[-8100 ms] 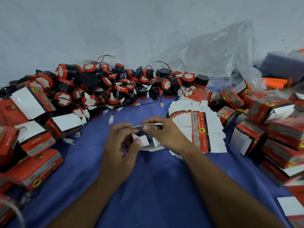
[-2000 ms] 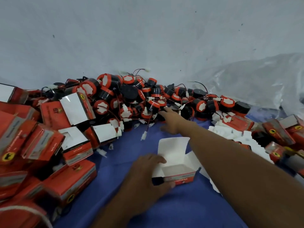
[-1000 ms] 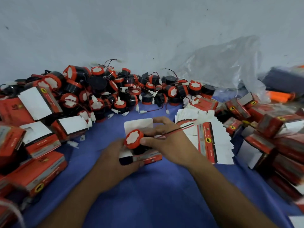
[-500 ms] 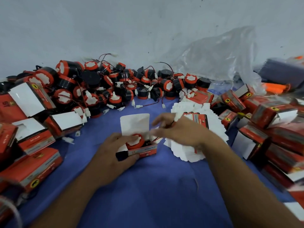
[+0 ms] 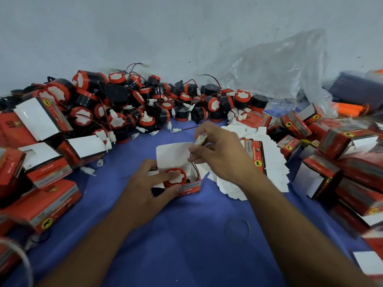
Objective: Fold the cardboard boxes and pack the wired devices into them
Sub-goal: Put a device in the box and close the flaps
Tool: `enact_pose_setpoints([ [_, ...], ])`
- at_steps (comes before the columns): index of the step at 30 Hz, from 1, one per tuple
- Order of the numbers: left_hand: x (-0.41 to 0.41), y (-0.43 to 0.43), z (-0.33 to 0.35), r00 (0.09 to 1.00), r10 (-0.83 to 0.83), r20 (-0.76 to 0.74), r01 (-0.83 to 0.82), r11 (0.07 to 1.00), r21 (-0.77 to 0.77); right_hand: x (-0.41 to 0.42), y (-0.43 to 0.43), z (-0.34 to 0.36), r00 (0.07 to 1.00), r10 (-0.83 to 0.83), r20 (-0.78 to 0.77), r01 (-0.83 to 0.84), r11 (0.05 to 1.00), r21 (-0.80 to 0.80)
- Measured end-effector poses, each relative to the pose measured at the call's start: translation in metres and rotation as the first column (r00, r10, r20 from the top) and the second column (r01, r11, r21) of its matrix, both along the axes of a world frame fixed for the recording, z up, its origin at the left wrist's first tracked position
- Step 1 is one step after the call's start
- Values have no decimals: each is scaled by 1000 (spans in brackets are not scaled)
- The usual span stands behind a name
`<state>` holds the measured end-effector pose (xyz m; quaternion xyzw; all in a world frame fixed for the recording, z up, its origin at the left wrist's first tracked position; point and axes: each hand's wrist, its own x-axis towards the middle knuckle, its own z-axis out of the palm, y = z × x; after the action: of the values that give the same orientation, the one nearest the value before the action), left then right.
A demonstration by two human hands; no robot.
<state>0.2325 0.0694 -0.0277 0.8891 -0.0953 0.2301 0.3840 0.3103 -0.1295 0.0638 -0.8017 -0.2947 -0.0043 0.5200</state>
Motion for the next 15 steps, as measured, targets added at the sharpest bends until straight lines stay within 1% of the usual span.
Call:
enact_pose_setpoints([
  [2, 0, 0, 0, 1000, 8, 10, -8, 1000, 11, 1, 4, -9, 1000, 9, 26, -8, 999, -32],
  [6, 0, 1, 1, 999, 34, 17, -34, 999, 17, 7, -2, -12, 987, 11, 158, 24, 975, -220],
  [8, -1, 0, 2, 999, 40, 26, -41, 999, 20, 5, -3, -12, 967, 87, 239, -6, 947, -322],
  [10, -1, 0, 3, 999, 35, 25, -36, 999, 16, 0, -3, -12, 942, 206, 266, -83, 909, -409],
  [12, 0, 1, 2, 999, 25, 23, -26, 1000, 13, -3, 0, -11, 910, 290, 297, -114, 863, -493],
  [15, 1, 2, 0, 1000, 19, 23, -19, 1000, 17, -5, 5, -12, 897, 312, 315, -104, 838, -535],
])
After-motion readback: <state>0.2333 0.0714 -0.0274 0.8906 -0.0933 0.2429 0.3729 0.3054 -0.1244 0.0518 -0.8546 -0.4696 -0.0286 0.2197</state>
